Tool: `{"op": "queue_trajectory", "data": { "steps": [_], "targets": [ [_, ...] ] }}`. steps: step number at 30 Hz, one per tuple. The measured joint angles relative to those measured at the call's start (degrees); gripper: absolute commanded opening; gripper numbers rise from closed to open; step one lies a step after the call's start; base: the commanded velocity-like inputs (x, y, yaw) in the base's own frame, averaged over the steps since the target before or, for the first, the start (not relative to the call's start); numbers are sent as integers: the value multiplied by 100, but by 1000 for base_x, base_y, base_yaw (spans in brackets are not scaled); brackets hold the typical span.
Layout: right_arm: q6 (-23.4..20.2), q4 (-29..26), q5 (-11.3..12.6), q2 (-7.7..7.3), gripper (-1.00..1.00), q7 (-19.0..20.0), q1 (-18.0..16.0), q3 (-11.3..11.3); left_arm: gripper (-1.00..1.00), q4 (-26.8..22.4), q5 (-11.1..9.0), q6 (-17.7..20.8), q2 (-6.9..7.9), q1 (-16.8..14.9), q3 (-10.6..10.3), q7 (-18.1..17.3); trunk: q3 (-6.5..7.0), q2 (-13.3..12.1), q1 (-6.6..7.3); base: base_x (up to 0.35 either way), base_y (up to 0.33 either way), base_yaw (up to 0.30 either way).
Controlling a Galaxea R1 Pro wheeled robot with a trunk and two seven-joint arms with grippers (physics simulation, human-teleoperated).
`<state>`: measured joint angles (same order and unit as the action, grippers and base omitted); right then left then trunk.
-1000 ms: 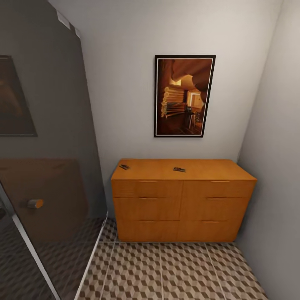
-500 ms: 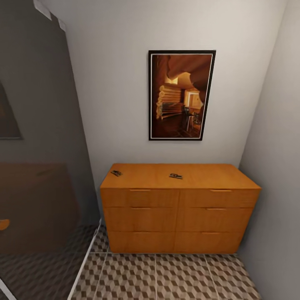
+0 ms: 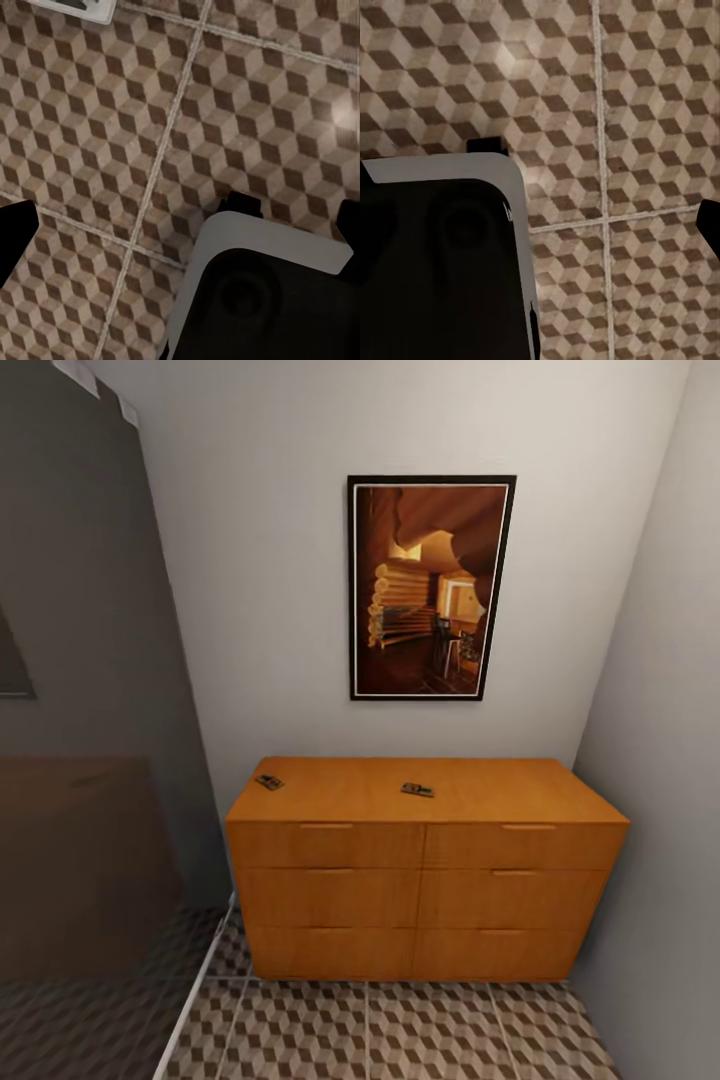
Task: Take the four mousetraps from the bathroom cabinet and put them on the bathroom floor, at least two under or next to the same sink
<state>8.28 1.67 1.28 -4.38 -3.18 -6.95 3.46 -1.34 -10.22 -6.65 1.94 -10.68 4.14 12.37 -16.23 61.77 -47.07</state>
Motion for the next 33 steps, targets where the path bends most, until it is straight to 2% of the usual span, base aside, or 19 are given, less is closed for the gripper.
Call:
{"op": "queue_trajectory", "data": {
  "steps": [12,33],
  "targets": [
    [0,0,0,-1,100,0,0,0,100,-2,4,-3,2,-1,-3,-3,0,0,0,109,-89,0],
    [-3,0,-2,2,100,-76,0,1,100,0,35,-12,-6,0,-22,3,0,0,-1,11,-7,0]
  ]
}}
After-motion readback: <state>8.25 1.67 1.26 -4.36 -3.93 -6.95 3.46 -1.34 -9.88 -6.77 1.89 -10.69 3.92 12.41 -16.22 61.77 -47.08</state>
